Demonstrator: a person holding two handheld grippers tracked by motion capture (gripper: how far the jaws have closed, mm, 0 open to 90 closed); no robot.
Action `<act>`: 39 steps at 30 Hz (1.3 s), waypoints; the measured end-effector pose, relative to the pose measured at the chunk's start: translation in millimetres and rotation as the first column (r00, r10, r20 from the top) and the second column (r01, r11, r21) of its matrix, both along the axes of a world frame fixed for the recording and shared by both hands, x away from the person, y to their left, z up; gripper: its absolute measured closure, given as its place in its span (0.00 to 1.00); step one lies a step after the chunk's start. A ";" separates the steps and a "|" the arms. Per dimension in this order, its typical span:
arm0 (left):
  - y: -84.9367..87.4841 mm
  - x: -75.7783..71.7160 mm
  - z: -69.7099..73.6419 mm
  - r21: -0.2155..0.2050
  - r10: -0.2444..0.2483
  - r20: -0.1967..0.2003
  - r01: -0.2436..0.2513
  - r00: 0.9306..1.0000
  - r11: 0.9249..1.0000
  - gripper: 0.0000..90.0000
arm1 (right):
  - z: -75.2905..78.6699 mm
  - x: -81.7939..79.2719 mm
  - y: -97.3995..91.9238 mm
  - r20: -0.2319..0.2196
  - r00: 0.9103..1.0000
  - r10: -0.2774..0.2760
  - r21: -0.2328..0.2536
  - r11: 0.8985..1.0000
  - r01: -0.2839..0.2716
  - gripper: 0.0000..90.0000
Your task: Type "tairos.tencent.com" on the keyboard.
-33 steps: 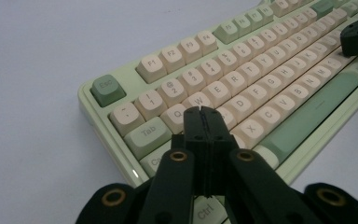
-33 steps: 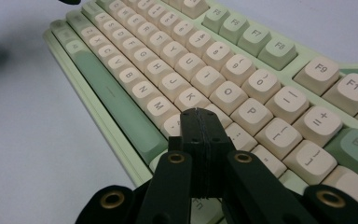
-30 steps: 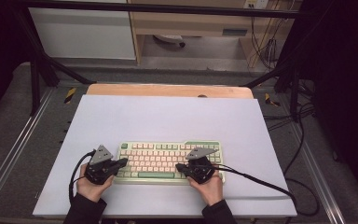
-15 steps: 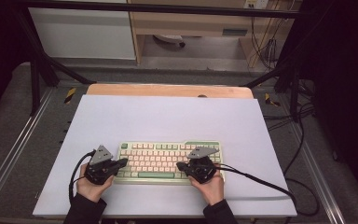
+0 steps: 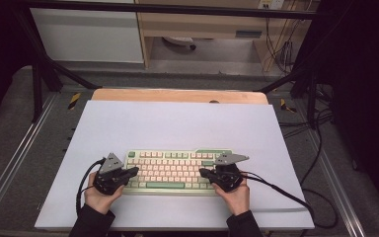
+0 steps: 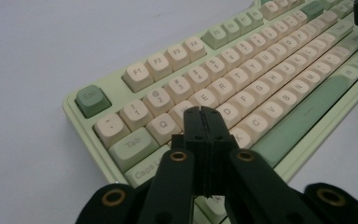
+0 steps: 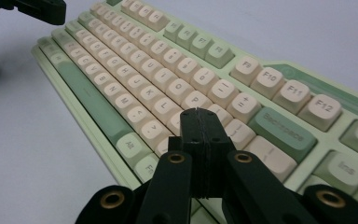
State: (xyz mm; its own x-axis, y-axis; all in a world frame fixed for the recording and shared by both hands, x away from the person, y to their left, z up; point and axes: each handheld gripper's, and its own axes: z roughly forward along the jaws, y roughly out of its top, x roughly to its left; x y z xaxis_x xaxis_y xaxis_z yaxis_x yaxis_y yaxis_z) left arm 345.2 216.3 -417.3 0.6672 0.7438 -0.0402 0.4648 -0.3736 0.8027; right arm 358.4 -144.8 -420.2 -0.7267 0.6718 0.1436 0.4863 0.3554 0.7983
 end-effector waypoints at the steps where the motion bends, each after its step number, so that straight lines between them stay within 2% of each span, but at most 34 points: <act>1: -1.9 0.3 0.4 0.001 -0.005 0.001 0.005 1.000 1.000 1.00 | 0.1 -0.3 -2.0 0.001 1.000 -0.004 0.004 1.000 0.004 1.00; 17: -37.9 11.6 1.5 0.010 -0.038 -0.006 0.038 0.999 0.999 1.00 | -1.7 -2.9 -22.9 0.007 1.000 -0.028 0.010 1.000 0.027 1.00; 29: -55.4 24.8 -1.9 0.015 -0.022 -0.017 0.022 1.000 1.000 1.00 | -1.9 -4.5 -24.2 0.011 1.000 -0.024 0.009 1.000 0.024 1.00; 39: -67.4 29.2 -7.2 0.028 -0.027 -0.020 0.028 0.999 0.999 1.00 | -2.5 -4.3 -23.7 0.011 1.000 -0.021 0.010 1.000 0.021 1.00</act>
State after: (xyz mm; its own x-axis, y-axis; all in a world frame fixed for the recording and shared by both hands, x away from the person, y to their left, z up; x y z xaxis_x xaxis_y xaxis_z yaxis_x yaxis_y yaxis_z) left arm 374.3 148.8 -424.5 0.6867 0.7261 -0.0332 0.4698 -0.4085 0.7825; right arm 354.1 -168.5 -422.7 -0.7141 0.6854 0.1421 0.4844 0.3373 0.8072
